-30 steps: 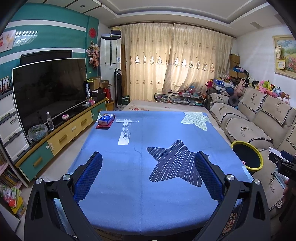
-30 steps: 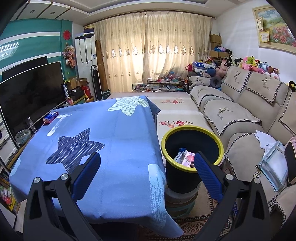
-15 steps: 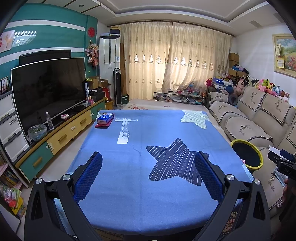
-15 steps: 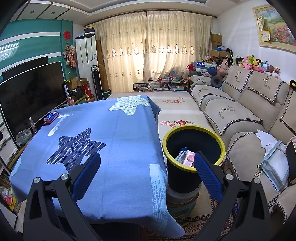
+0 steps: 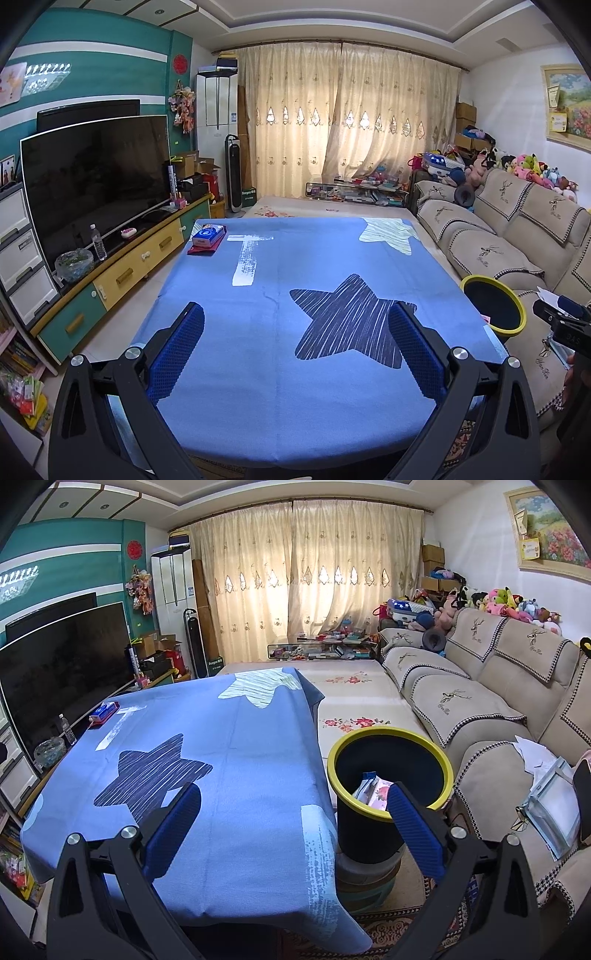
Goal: Collect trash
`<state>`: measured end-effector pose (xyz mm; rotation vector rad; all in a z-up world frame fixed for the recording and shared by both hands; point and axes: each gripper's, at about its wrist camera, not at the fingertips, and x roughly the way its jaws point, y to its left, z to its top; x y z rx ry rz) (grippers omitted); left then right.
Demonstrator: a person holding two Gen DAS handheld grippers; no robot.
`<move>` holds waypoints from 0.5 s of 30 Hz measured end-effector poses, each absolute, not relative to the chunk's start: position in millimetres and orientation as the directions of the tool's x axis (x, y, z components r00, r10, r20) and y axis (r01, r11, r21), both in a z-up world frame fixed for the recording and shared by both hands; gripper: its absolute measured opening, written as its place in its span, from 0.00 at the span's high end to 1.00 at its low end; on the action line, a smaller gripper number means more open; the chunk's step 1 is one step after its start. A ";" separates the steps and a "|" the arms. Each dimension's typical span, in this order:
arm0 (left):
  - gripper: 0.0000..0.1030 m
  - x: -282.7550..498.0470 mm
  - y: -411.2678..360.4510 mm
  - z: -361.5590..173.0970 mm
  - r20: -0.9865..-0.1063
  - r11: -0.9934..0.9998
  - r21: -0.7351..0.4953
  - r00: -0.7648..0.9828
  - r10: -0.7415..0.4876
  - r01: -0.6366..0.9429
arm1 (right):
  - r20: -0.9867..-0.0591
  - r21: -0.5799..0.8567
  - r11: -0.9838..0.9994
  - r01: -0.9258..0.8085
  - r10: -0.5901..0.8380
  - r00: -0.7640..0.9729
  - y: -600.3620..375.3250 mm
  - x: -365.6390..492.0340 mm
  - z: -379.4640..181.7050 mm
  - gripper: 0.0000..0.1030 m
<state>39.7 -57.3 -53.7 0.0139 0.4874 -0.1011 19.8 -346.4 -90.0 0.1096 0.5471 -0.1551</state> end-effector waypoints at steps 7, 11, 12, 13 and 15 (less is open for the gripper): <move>0.05 40.3 -57.1 -53.7 -0.468 0.995 -0.011 0.879 -0.094 0.101 | -0.527 0.060 0.984 0.167 -0.111 0.843 -342.5 21.8 -90.7 0.07; 0.05 40.1 -57.6 -53.8 -0.470 0.995 -0.010 0.877 -0.096 0.103 | -0.528 0.060 0.984 0.168 -0.111 0.842 -342.3 21.9 -90.9 0.07; 0.05 40.1 -58.4 -54.2 -0.471 0.994 -0.011 0.877 -0.098 0.106 | -0.529 0.060 0.984 0.167 -0.110 0.842 -341.8 22.1 -91.0 0.07; 0.05 40.6 -58.2 -54.3 -0.472 0.994 -0.011 0.876 -0.100 0.108 | -0.528 0.061 0.984 0.166 -0.109 0.842 -341.8 22.0 -90.8 0.07; 0.05 41.0 -57.9 -54.2 -0.472 0.994 -0.011 0.876 -0.101 0.109 | -0.529 0.061 0.984 0.167 -0.110 0.842 -341.3 22.2 -91.3 0.07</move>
